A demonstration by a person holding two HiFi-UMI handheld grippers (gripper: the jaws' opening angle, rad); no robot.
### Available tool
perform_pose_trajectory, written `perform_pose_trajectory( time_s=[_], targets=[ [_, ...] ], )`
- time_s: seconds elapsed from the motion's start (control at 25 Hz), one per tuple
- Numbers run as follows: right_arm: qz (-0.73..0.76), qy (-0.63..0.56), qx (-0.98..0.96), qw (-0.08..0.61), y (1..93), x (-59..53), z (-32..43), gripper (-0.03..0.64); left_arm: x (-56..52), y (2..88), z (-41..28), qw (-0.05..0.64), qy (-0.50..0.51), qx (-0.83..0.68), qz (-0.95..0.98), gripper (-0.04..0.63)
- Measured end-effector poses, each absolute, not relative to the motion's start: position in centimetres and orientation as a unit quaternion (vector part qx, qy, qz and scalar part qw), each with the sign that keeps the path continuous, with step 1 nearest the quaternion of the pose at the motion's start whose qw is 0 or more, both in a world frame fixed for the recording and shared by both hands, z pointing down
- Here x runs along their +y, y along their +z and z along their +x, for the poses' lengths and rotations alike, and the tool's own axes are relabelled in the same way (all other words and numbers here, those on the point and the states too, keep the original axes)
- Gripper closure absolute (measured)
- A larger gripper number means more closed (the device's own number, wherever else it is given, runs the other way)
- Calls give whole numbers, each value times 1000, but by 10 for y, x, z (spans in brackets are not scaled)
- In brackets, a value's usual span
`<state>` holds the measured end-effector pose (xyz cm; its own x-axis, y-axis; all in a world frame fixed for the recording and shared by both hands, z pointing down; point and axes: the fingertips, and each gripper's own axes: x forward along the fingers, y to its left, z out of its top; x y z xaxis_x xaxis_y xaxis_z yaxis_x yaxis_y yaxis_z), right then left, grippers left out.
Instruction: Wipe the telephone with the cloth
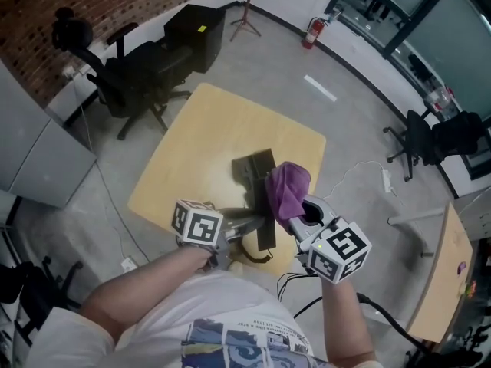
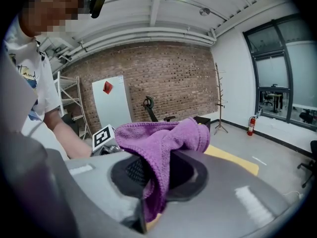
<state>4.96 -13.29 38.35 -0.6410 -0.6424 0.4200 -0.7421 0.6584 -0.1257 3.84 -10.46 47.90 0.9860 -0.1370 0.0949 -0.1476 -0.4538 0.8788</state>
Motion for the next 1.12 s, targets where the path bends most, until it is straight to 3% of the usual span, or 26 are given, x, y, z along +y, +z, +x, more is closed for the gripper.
perform_pose_trajectory(
  time_s=[0.6,1.12],
  targets=[
    [382,184,-878,224,425,-68,71,574,-126,467,38,519,-28,-92,849,520],
    [381,115,-897,190,365,-124,54,572,-113,467,53,520,-13,-77,851,520]
  ],
)
